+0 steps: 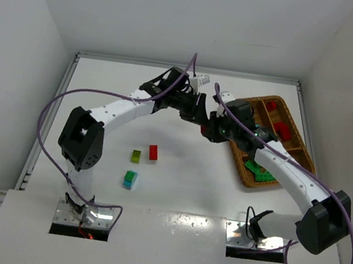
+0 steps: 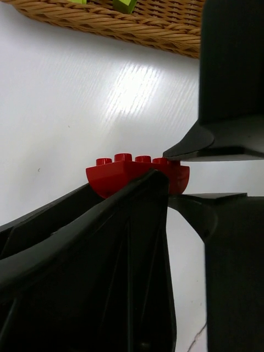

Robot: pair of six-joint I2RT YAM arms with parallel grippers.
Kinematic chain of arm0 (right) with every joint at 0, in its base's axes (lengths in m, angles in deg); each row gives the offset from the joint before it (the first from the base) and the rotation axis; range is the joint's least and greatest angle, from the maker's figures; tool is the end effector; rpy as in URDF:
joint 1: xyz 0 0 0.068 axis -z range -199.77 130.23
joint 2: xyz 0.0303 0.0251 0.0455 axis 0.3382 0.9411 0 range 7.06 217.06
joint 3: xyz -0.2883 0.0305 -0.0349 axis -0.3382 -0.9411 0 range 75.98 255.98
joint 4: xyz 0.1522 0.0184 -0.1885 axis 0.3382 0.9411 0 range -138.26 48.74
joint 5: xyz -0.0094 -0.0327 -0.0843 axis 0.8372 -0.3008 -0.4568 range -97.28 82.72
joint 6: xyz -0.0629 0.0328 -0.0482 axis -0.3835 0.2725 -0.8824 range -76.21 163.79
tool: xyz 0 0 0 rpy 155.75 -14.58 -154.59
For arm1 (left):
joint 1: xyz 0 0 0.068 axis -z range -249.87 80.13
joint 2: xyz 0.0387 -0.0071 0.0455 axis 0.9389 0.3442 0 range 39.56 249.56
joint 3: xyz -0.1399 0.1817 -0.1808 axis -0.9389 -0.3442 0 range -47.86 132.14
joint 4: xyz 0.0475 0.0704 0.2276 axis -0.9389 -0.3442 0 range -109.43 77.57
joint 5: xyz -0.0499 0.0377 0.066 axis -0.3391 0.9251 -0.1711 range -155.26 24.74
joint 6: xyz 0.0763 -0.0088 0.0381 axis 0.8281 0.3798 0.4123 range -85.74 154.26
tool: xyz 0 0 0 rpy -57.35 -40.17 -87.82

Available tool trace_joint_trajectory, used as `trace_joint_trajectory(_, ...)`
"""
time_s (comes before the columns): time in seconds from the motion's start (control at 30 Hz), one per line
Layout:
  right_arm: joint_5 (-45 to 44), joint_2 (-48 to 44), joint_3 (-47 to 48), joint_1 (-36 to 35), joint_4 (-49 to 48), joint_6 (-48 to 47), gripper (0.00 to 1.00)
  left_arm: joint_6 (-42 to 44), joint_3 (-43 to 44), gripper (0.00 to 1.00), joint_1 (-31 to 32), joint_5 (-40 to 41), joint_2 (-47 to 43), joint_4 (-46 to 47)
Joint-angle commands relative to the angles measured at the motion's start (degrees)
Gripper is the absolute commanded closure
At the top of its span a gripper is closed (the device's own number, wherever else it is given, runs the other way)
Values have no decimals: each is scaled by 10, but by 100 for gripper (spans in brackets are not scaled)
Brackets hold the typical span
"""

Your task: Sort the legos into containers by color

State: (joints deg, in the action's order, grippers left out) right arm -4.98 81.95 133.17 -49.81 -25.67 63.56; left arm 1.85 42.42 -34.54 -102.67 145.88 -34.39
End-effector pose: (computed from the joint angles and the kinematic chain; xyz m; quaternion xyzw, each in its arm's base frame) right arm 0.2520 0.1492 0.2795 -0.0896 0.9028 0.1935 0.3735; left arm 0.3310 -0.2908 0.2988 0.1622 0.8475 -0.4707 0.1842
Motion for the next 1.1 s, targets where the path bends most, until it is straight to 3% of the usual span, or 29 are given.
trace_joint_trajectory(0.0, -60, -14, -1, 9, -54, 23, 100, 1, 9, 100, 2, -58, -55, -8)
trace_joint_trajectory(0.1, -88, -19, -6, 17, -31, 23, 100, 1, 2, 100, -9, -52, -60, -14)
trace_joint_trajectory(0.17, -100, -26, -18, 17, -31, 28, 100, 1, 2, 94, -14, -47, -66, -14)
trace_joint_trajectory(0.2, -106, -26, -18, 17, -31, 34, 100, 1, -3, 75, -14, -47, -66, -14)
trace_joint_trajectory(0.27, -118, -26, -23, 22, -20, 42, 100, 1, -3, 64, -20, -47, -71, -14)
trace_joint_trajectory(0.3, -118, -26, -23, 22, -20, 51, 100, 6, -3, 48, -20, -47, -71, -14)
trace_joint_trajectory(0.4, -136, -19, -17, 42, -4, 72, 100, 6, -9, 19, -32, -47, -76, -19)
trace_joint_trajectory(0.47, -150, -14, -17, 66, 4, 85, 100, 6, -15, 11, -38, -42, -82, -20)
trace_joint_trajectory(0.6, -210, -3, 2, 114, 30, 115, 100, 16, -20, 5, -55, -36, -88, -36)
trace_joint_trajectory(0.7, -264, 29, 41, 187, 83, 166, 100, 30, -20, 5, -61, 24, -88, -74)
trace_joint_trajectory(0.83, -264, 94, 74, 288, 83, 198, 100, 38, -41, 5, -62, 155, -100, -108)
trace_joint_trajectory(1.07, -284, 220, 190, 350, 74, 203, 100, 44, -138, 5, -67, 273, -164, -122)
